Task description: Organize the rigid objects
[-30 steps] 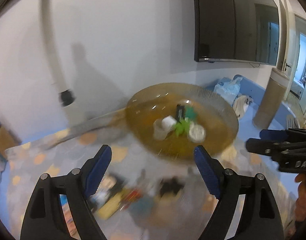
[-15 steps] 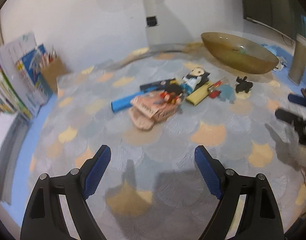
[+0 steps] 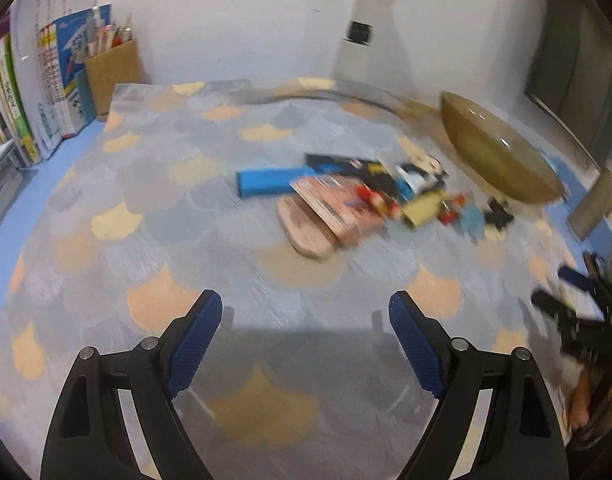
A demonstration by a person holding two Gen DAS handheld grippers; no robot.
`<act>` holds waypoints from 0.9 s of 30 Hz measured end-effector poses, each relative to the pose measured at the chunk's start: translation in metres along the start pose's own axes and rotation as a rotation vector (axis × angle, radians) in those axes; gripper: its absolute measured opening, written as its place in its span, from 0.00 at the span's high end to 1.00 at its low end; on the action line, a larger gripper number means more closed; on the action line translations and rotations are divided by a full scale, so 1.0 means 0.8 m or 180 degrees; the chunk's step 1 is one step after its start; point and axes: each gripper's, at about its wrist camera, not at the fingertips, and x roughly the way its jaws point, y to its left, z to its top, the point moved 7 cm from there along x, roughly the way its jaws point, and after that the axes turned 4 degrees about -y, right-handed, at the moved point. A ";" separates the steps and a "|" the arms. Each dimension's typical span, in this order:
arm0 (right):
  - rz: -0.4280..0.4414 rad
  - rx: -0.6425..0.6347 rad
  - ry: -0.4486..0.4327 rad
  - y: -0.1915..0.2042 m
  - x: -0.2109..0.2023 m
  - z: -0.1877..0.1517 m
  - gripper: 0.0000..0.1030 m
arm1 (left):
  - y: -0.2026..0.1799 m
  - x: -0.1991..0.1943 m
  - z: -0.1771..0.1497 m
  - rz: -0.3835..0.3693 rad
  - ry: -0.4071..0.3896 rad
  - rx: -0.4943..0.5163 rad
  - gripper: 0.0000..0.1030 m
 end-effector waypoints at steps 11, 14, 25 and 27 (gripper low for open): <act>0.0181 -0.0097 0.0650 0.027 0.000 -0.012 0.19 | -0.002 0.074 0.032 0.0477 0.0287 0.0594 0.18; 0.0410 -0.0214 0.0550 0.049 -0.006 0.015 0.19 | -0.004 0.086 0.044 0.0465 0.0296 0.0601 0.23; 0.0641 0.0289 0.0545 0.065 0.100 0.077 0.45 | -0.004 0.037 0.021 -0.0080 0.0172 0.0467 0.65; 0.0597 0.0283 0.0444 0.069 0.108 0.085 0.57 | 0.000 0.029 0.015 -0.0130 0.0182 0.0422 0.65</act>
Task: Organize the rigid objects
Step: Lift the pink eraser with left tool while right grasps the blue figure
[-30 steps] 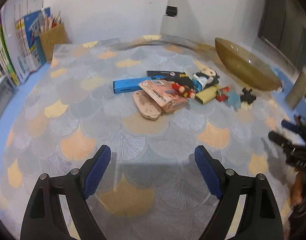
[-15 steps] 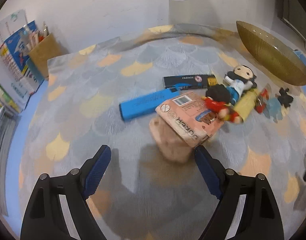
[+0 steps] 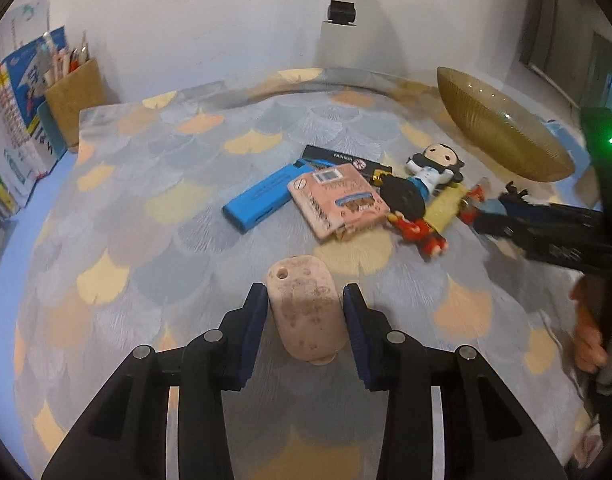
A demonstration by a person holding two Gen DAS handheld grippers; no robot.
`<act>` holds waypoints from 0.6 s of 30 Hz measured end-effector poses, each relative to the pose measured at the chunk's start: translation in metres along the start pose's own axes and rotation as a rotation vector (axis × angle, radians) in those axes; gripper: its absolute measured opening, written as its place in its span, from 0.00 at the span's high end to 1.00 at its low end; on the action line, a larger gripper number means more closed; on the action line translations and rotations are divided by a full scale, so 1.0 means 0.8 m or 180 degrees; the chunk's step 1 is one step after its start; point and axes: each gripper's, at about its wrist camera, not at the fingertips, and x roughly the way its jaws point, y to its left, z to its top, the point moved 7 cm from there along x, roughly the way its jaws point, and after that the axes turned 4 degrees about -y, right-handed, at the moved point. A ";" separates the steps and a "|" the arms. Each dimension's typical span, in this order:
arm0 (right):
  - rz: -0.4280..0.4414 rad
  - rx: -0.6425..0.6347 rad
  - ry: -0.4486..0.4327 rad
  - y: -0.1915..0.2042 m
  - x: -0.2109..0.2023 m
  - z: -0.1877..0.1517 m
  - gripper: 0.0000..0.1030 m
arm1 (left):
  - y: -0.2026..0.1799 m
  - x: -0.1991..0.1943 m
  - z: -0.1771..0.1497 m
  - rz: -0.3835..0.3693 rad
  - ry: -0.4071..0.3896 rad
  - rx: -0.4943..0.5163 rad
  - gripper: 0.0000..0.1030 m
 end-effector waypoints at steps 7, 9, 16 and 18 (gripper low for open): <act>0.0204 -0.0400 -0.0121 0.035 -0.048 -0.034 0.58 | -0.009 -0.002 -0.026 -0.0189 0.0097 0.0023 0.64; 0.0141 -0.0473 -0.0105 0.036 -0.062 -0.051 0.58 | -0.017 -0.003 -0.029 -0.0191 0.0089 0.0098 0.53; 0.0047 -0.0498 0.0041 0.030 -0.053 -0.078 0.56 | -0.016 0.004 -0.030 0.0150 0.0145 0.0213 0.26; 0.0042 -0.0468 0.0072 0.027 -0.052 -0.078 0.42 | -0.014 0.006 -0.028 0.0162 0.0138 0.0161 0.26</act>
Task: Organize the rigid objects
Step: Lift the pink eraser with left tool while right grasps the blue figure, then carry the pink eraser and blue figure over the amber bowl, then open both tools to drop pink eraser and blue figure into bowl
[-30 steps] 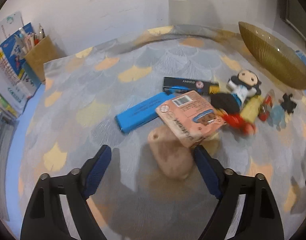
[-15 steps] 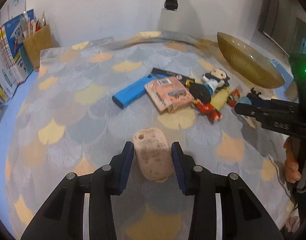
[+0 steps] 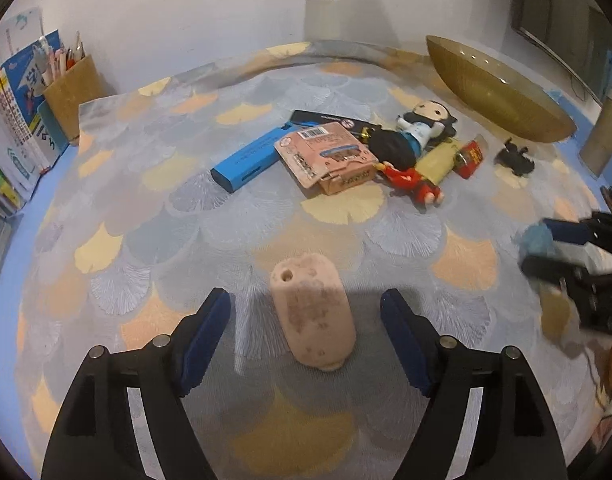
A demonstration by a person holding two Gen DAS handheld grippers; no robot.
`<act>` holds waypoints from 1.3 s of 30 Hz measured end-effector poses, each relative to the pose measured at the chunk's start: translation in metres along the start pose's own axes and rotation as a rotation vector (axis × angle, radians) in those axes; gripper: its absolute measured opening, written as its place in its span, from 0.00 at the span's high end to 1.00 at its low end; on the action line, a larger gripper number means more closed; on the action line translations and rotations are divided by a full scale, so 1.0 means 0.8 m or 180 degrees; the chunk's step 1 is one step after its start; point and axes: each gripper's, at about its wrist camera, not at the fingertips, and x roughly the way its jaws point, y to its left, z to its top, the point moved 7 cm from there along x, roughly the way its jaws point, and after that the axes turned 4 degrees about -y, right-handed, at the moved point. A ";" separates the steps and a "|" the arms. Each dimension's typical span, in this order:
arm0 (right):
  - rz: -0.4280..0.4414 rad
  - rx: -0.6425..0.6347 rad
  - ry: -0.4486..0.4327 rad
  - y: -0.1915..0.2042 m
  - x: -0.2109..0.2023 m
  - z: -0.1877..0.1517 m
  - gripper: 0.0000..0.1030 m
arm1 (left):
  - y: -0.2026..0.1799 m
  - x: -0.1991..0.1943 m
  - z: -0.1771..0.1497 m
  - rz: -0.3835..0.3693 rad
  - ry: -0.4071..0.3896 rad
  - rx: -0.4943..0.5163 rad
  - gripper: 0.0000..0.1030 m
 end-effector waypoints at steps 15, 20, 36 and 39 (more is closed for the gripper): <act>-0.0288 0.0217 -0.0490 -0.016 -0.069 0.027 0.55 | -0.028 -0.068 0.052 -0.0069 -0.0459 -0.0037 0.67; -0.0639 0.0392 -0.0968 -0.082 -0.160 0.076 0.55 | -0.088 -0.112 0.141 -0.0397 -0.0924 0.0119 0.67; -0.0745 0.1180 -0.0739 -0.246 -0.128 0.109 0.55 | -0.259 -0.011 0.239 -0.0935 -0.0816 0.0429 0.66; -0.0744 0.1148 -0.0708 -0.252 -0.118 0.116 0.55 | -0.258 -0.016 0.244 -0.0880 -0.0859 0.0463 0.33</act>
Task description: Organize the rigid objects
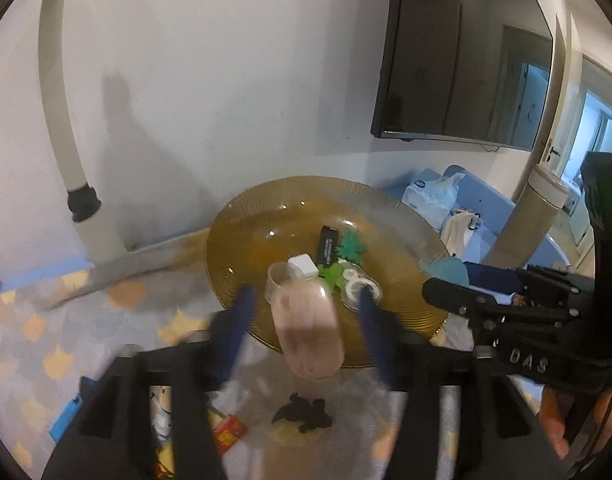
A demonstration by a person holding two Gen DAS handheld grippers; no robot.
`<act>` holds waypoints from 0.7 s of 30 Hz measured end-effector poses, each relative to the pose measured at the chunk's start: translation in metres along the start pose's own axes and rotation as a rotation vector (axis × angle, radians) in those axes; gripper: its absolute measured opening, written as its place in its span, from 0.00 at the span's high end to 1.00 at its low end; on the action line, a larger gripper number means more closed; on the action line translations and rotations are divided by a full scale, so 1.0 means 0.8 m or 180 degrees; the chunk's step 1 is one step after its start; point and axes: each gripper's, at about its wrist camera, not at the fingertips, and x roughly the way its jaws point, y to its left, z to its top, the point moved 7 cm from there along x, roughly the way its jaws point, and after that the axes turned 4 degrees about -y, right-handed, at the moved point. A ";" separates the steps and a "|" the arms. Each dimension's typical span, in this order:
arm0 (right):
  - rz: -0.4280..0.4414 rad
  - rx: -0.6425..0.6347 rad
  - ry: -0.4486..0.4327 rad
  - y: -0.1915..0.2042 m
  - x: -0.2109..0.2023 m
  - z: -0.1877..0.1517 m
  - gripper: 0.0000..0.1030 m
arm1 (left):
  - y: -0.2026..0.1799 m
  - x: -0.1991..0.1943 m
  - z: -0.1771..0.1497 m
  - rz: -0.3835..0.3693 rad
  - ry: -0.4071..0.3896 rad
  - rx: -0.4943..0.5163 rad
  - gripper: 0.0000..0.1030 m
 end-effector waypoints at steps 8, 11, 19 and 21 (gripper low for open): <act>0.0135 0.0282 -0.0155 -0.025 -0.055 -0.002 0.46 | 0.060 -0.098 -0.029 0.0264 -0.0157 -0.0080 0.20; 0.0321 0.0240 -0.0125 -0.001 -0.077 -0.024 0.46 | 0.091 -0.143 -0.060 0.0401 -0.0205 -0.0220 0.19; 0.0354 -0.0546 0.0209 0.100 -0.037 -0.145 0.35 | 0.188 -0.163 -0.203 0.1006 0.0195 -0.0682 0.17; 0.0221 -0.0811 0.0262 0.111 -0.019 -0.169 0.35 | 0.206 -0.153 -0.233 0.1051 0.0315 -0.0866 0.17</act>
